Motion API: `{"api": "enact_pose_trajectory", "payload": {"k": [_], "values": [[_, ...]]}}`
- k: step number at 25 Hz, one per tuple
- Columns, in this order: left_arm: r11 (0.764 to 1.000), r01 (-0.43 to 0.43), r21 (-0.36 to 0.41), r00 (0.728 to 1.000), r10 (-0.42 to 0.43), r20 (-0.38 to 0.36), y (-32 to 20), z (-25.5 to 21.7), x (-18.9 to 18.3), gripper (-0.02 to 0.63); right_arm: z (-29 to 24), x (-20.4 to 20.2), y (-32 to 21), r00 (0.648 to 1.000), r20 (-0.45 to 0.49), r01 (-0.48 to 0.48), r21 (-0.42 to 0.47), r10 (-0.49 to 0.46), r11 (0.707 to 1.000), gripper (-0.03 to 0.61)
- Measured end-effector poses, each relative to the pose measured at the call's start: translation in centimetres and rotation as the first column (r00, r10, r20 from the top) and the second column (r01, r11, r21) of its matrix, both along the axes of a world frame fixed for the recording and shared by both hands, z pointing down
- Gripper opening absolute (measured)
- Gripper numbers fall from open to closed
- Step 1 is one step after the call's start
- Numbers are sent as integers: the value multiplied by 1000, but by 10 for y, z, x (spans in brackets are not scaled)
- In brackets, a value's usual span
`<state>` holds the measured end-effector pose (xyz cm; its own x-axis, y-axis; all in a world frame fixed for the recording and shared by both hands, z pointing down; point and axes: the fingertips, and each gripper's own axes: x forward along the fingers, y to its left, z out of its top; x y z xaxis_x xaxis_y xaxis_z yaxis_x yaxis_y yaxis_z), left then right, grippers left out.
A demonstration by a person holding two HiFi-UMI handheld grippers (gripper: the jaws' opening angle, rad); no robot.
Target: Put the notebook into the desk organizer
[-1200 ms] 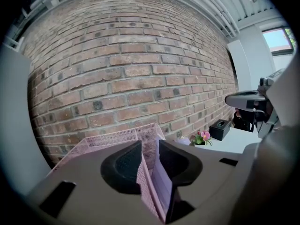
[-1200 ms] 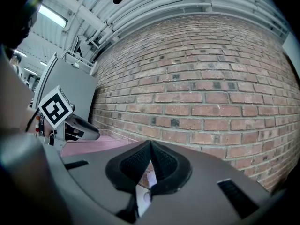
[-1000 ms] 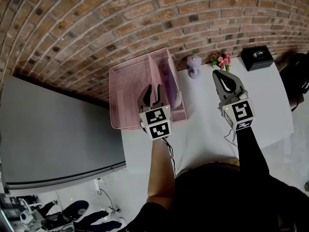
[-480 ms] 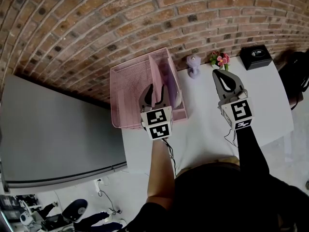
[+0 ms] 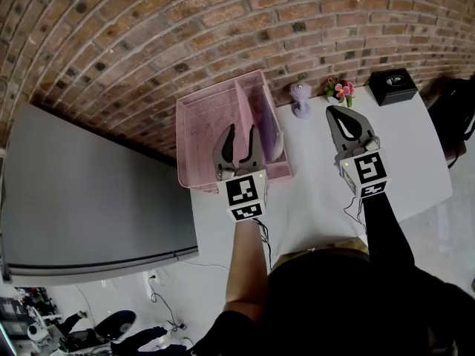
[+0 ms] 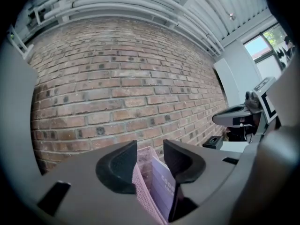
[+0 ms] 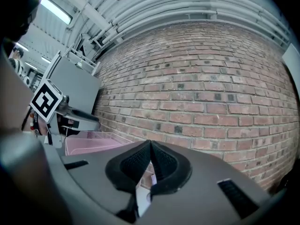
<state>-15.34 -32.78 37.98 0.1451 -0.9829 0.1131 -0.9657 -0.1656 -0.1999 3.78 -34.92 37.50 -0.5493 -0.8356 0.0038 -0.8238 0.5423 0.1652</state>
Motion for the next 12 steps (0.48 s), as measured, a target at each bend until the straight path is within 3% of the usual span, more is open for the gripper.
{"api": "enact_pose_trajectory", "payload": {"k": [12], "values": [[990,-118,74,991,122,-51,54,-16,17,187,-14,-17,45,1000,28,3,30,-4,1000,21]]}}
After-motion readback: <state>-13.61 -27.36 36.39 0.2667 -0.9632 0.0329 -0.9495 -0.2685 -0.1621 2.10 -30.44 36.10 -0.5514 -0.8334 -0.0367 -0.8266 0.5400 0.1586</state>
